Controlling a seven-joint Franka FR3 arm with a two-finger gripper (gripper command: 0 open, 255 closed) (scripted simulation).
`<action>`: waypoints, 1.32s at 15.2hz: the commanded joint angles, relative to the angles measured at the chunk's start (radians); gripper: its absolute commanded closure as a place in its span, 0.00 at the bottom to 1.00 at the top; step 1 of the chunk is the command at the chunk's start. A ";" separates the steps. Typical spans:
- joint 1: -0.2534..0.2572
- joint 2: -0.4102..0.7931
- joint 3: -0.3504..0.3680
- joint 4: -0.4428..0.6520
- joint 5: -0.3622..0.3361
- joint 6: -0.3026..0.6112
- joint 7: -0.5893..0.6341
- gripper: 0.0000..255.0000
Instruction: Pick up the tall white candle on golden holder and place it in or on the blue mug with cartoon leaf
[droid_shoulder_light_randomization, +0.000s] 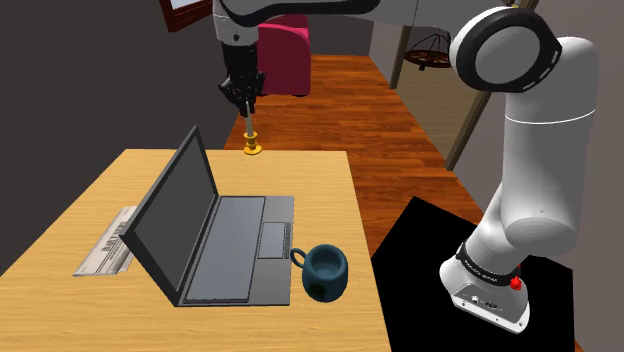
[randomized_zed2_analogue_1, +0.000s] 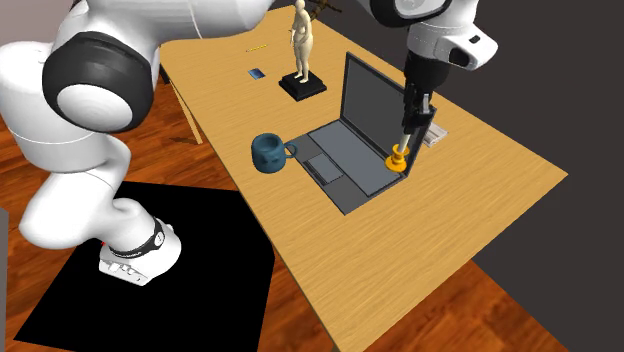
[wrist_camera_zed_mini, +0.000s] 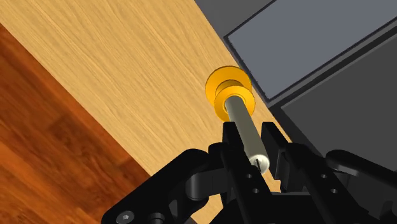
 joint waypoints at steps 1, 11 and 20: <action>0.000 -0.073 0.009 -0.093 0.013 0.021 0.015 1.00; 0.035 -0.422 0.060 -0.496 0.095 0.084 0.109 1.00; 0.099 -0.672 0.117 -0.705 0.179 0.056 0.208 1.00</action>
